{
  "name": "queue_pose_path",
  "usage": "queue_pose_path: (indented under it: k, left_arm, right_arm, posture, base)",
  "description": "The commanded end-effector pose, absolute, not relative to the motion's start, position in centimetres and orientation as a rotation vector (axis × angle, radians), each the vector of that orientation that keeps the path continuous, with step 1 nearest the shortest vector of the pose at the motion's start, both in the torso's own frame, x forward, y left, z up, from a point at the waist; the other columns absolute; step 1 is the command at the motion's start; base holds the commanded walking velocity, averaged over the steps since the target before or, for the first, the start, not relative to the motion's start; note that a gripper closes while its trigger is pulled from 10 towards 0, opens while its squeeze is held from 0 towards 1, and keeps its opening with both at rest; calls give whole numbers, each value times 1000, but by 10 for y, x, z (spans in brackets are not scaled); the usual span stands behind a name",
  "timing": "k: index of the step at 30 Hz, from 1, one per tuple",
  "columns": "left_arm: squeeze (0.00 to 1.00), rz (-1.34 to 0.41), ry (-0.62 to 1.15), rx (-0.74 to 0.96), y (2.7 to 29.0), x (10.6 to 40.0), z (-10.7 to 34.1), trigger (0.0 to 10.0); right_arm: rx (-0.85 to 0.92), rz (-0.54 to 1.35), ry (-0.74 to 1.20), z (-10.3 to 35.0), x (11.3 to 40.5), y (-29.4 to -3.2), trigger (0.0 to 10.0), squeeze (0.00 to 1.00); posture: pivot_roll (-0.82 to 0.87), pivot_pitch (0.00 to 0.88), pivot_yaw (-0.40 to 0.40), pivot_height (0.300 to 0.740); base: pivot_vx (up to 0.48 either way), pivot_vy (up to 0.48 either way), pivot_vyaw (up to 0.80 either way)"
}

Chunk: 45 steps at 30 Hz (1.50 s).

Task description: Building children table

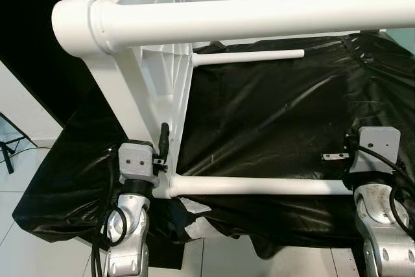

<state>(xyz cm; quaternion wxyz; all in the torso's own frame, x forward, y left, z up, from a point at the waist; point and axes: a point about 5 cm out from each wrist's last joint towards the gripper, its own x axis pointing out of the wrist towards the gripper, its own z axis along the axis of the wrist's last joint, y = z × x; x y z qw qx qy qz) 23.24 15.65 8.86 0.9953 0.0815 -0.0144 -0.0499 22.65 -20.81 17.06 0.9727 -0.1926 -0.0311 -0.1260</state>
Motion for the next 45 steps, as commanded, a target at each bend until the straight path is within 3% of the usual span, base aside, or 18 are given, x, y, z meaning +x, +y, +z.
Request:
queue_pose_path:
  k: [1,2,3,8,18,25,35,40,45]
  left_arm:
    - [1000,64,-9,182,165,234,85,10000]
    - [1000,64,-9,182,165,234,85,10000]
    - [0,43,-16,187,163,235,87,10000]
    - [0,-80,-31,198,155,230,88,10000]
    - [0,-40,-48,227,175,214,89,10000]
    - [0,-114,-135,204,174,199,108,10000]
    - [0,-204,-161,199,164,191,116,10000]
    - [0,-217,-102,165,173,179,109,10000]
    - [0,-266,-23,34,167,171,97,10000]
  right_arm:
    - [-429,-239,-79,171,230,-203,10000,0]
    - [-429,-239,-79,171,230,-203,10000,0]
    - [-449,-233,-86,172,231,-201,10000,0]
    - [-621,-179,-141,175,233,-190,10000,0]
    - [-800,-170,-220,176,232,-182,10000,0]
    - [-722,-219,-128,156,219,-192,10000,0]
    - [-766,-207,-141,157,218,-194,10000,0]
    - [-1007,-112,-277,172,223,-180,10000,0]
    - [-1102,-102,-337,175,225,-178,10000,0]
  posture:
    - [113,0,80,740]
    - [113,0,80,740]
    - [113,0,80,740]
    - [118,0,90,740]
    - [146,0,90,740]
    - [162,0,89,740]
    - [161,0,88,740]
    - [168,0,78,740]
    - [173,0,69,740]
  base:
    - [0,0,0]
    - [0,0,0]
    - [0,0,0]
    - [0,0,0]
    - [0,0,0]
    - [0,0,0]
    - [0,0,0]
    - [0,0,0]
    - [0,0,0]
